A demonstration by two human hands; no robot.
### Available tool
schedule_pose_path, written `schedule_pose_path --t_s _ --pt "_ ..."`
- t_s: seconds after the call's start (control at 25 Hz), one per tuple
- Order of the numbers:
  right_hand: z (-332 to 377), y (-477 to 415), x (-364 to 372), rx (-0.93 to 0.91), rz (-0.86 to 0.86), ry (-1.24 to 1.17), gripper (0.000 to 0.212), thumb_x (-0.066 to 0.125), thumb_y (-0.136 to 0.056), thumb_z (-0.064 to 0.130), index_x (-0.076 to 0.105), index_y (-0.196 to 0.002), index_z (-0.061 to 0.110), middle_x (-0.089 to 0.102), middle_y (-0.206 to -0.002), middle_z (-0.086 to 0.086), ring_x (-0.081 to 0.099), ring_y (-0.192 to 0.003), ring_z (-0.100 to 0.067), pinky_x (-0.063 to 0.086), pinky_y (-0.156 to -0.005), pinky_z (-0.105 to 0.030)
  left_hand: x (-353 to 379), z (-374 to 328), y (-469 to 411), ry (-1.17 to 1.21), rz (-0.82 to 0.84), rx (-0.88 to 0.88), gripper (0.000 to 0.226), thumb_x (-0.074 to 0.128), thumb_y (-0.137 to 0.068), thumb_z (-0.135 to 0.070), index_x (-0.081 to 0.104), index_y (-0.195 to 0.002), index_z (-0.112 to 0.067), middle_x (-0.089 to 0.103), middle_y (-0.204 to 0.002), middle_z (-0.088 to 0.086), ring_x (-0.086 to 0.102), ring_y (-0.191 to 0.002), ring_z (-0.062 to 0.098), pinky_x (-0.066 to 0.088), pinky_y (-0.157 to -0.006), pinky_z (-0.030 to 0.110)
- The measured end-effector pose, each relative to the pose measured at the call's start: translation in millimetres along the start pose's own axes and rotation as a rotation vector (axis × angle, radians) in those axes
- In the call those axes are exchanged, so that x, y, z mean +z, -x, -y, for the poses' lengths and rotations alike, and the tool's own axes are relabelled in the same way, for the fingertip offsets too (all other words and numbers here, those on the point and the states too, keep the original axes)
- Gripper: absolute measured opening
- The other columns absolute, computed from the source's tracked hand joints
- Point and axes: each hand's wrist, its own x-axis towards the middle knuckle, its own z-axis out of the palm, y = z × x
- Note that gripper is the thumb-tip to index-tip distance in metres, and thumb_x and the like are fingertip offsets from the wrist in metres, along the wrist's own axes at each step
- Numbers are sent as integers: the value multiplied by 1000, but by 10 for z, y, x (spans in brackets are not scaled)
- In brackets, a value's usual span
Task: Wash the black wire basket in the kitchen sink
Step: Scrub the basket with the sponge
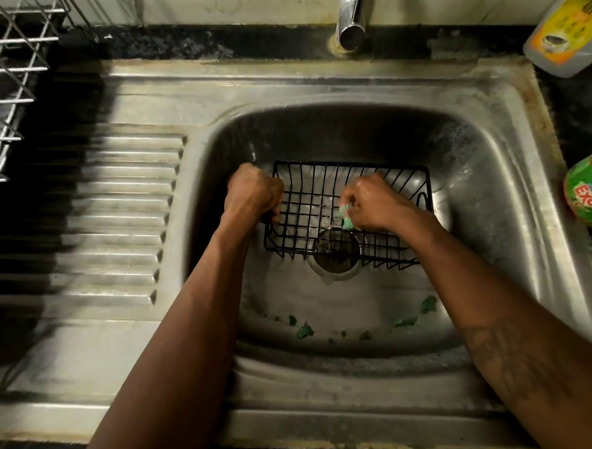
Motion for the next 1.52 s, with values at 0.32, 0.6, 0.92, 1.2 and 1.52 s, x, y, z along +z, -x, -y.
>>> schedule_pose_path --t_s 0.32,0.6,0.92,1.2,1.52 --pt "-32 -51 187 -53 -12 -92 23 72 -86 -1 73 -91 22 64 -95 8 66 -91 -8 54 -78 -21 21 -5 -20 38 1 -37 27 48 -103 -24 60 -81 -15 53 -53 0 50 -39 16 57 -61 36" --pt "52 36 89 -69 143 -70 23 70 -87 -2 75 -92 20 69 -99 7 67 -94 -6 58 -83 -25 -27 -44 39 0 -16 -12 22 54 -101 -22 66 -86 -11 60 -59 4 57 -46 19 60 -61 35" --pt "-18 82 29 -19 132 -32 21 78 -82 0 76 -84 21 68 -88 8 68 -88 -6 50 -72 -16 -39 -63 161 -44 -125 64 21 61 -98 -16 67 -81 -6 65 -60 7 64 -48 21 65 -64 40" --pt "-61 127 2 45 70 -51 18 73 -87 0 75 -91 18 68 -92 5 65 -86 -8 56 -77 -25 -130 -103 363 -168 -151 157 15 63 -95 -10 67 -82 -4 70 -67 10 68 -52 18 64 -60 33" --pt "-9 281 -46 31 482 78 27 72 -86 -1 77 -85 26 70 -86 11 68 -82 -6 51 -63 -18 -142 -118 506 -211 -173 163 17 61 -98 -11 63 -82 -4 68 -68 9 66 -53 15 60 -58 27"
